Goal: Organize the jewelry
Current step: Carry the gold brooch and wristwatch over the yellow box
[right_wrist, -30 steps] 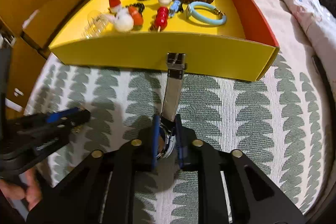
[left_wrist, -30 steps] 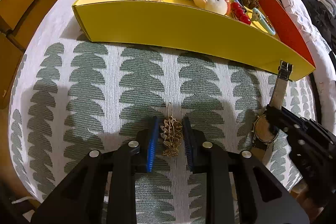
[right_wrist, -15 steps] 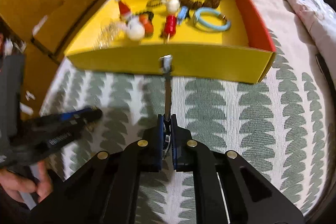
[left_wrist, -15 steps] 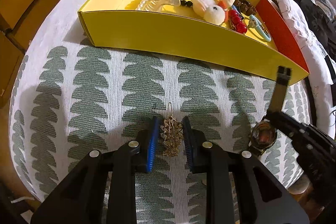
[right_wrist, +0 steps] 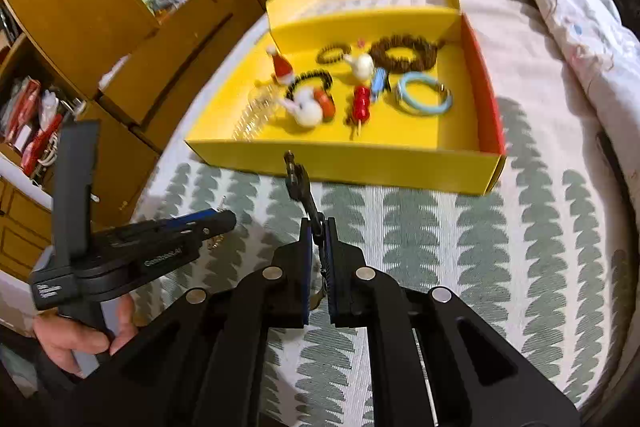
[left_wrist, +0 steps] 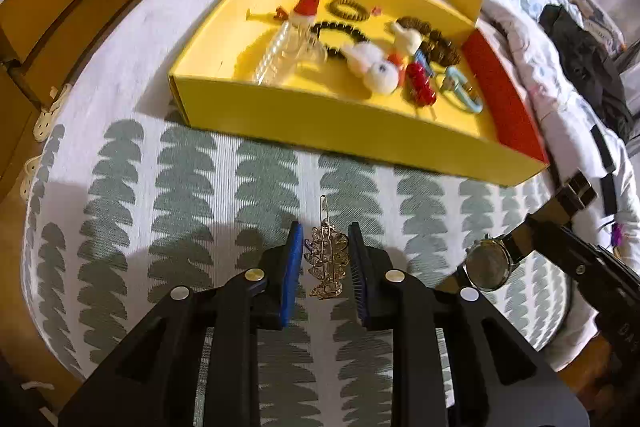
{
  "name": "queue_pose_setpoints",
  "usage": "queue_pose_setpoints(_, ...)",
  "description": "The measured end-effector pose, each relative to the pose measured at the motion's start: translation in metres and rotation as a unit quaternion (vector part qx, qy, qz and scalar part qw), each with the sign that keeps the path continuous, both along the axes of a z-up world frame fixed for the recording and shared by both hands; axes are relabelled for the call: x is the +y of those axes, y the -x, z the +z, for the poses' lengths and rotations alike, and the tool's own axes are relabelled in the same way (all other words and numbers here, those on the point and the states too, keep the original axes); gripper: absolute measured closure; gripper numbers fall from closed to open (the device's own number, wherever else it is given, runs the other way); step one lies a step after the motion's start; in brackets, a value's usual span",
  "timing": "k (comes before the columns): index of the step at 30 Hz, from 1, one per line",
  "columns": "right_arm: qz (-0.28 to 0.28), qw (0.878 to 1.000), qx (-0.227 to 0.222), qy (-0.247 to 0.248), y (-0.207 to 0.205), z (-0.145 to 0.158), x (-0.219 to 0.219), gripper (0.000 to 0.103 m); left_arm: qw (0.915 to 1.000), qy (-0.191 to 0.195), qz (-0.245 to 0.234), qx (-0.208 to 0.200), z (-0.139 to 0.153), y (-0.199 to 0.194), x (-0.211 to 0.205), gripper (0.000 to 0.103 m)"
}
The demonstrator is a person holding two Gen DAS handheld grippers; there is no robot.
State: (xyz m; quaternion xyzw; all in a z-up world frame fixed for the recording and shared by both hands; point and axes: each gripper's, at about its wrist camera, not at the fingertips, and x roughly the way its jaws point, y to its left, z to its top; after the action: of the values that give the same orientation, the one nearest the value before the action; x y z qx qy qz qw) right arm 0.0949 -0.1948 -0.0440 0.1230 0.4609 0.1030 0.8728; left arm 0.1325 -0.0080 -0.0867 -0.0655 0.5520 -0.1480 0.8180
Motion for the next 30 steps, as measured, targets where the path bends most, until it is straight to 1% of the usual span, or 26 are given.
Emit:
queue_pose_setpoints(5,-0.004,0.999,-0.036,-0.018,0.007,0.033,-0.007,0.096,0.9997,0.016,0.004,-0.018,0.019,-0.005,0.0,0.08)
queue_pose_setpoints(6,0.001,0.999,-0.038,-0.016,0.005,0.038,-0.007,0.096,0.9996,0.019,0.005,-0.022,0.023,-0.006,0.001,0.08)
queue_pose_setpoints(7,-0.005,0.998,-0.049,-0.025,0.006,0.046,-0.01,0.096,0.9994,0.023,0.005,-0.027,0.028,-0.007,0.001,0.08)
queue_pose_setpoints(10,-0.01,0.997,-0.069,-0.029,0.005,0.064,-0.014,0.096,0.9988,0.032,0.007,-0.035,0.039,-0.011,0.001,0.08)
queue_pose_setpoints(12,-0.01,0.996,-0.075,-0.039,0.002,0.076,-0.017,0.096,0.9984,0.039,0.007,-0.041,0.049,-0.016,0.002,0.08)
queue_pose_setpoints(18,-0.003,0.993,-0.108,-0.037,-0.019,0.133,-0.018,0.096,0.9965,0.046,0.012,-0.069,0.084,-0.041,0.003,0.08)
queue_pose_setpoints(21,-0.001,0.993,-0.113,-0.03,-0.036,0.149,-0.018,0.096,0.9963,0.038,0.013,-0.075,0.093,-0.06,-0.001,0.08)
queue_pose_setpoints(23,0.001,0.994,-0.109,-0.025,-0.054,0.153,-0.017,0.096,0.9966,0.034,0.013,-0.074,0.093,-0.073,-0.003,0.08)
queue_pose_setpoints(25,0.003,0.994,-0.103,-0.023,-0.072,0.152,-0.016,0.096,0.9972,0.032,0.011,-0.067,0.09,-0.089,-0.005,0.08)
queue_pose_setpoints(27,0.005,0.995,-0.096,-0.015,-0.089,0.145,-0.015,0.096,0.9977,0.026,0.009,-0.063,0.085,-0.107,-0.009,0.08)
queue_pose_setpoints(30,0.008,0.996,-0.082,-0.017,-0.114,0.129,-0.017,0.096,0.9981,0.02,0.001,-0.058,0.076,-0.131,-0.014,0.08)
